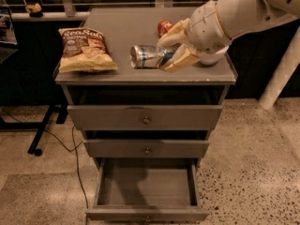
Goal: Place redbull can into bottom drawer
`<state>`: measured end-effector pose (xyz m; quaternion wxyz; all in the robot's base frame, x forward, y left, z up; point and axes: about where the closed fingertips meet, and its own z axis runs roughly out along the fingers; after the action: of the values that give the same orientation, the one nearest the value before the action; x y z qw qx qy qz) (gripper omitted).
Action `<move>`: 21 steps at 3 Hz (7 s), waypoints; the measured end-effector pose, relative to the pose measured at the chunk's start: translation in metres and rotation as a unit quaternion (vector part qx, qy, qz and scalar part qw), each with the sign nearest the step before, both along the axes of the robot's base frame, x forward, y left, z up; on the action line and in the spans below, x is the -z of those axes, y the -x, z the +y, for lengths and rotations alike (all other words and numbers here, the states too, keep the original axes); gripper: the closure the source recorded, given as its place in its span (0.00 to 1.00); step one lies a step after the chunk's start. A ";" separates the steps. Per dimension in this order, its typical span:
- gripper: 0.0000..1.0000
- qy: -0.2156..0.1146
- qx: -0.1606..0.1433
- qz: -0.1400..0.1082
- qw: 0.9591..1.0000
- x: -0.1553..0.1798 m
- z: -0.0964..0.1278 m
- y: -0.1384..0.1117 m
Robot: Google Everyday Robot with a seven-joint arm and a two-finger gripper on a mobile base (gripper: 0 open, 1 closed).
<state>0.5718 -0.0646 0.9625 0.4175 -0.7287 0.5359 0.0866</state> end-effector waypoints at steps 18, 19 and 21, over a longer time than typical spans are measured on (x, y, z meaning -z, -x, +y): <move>1.00 0.012 0.208 0.290 0.934 0.596 -0.063 0.016; 1.00 -0.019 0.205 0.301 0.931 0.633 -0.058 0.013; 1.00 -0.042 0.209 0.330 0.920 0.700 -0.045 0.011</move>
Offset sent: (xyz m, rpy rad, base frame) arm -0.0482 -0.0567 -0.1256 -0.0016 0.0062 -0.3255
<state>0.5607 -0.1097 0.2621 0.2559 -0.5121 0.7792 0.2553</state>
